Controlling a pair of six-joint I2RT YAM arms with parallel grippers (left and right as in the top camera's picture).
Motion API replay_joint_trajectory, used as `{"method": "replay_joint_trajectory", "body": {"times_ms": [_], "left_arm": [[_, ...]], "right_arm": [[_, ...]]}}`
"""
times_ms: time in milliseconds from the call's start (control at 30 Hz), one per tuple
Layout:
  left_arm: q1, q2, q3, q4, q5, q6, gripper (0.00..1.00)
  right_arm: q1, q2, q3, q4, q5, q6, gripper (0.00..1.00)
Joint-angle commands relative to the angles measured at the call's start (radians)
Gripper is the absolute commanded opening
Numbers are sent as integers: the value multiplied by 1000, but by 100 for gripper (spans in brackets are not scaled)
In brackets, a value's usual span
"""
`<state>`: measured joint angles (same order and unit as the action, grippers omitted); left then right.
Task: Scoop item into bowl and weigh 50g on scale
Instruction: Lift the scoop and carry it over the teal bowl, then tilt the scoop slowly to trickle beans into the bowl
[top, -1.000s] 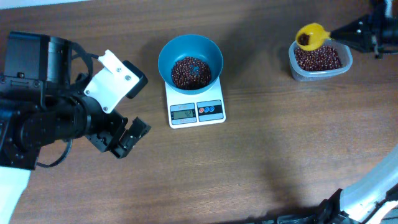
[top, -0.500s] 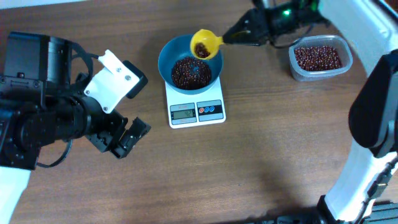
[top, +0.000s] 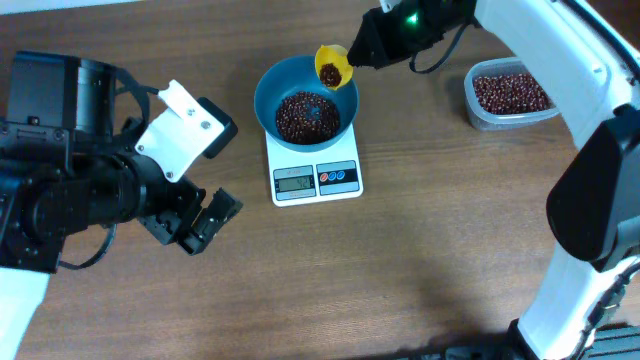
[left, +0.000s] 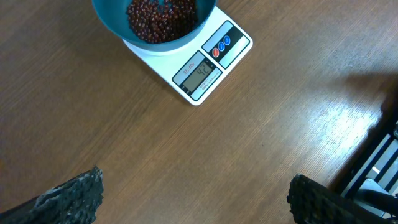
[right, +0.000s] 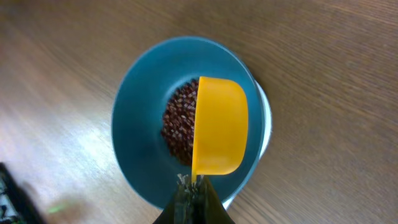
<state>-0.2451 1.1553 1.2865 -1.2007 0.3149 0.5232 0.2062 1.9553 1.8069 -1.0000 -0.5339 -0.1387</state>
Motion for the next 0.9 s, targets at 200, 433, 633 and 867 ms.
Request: {"method": "replay_joint_trajectory", "body": {"times_ms": [200,433,633,867], "left_arm": [[-2,-6,-2,2,10,-2,99],[-2,-6,-2,2,10,-2,99],[-2,-6,-2,2,10,-2,99],[-2,-6,-2,2,10,-2,99]], "right_arm": [[83,-97,27,-9,198,-48,4],[121,-125,27,-10,233,-49,4],[160,-124,27,-9,283,-70,4],[160,-124,27,-9,280,-70,4]]}}
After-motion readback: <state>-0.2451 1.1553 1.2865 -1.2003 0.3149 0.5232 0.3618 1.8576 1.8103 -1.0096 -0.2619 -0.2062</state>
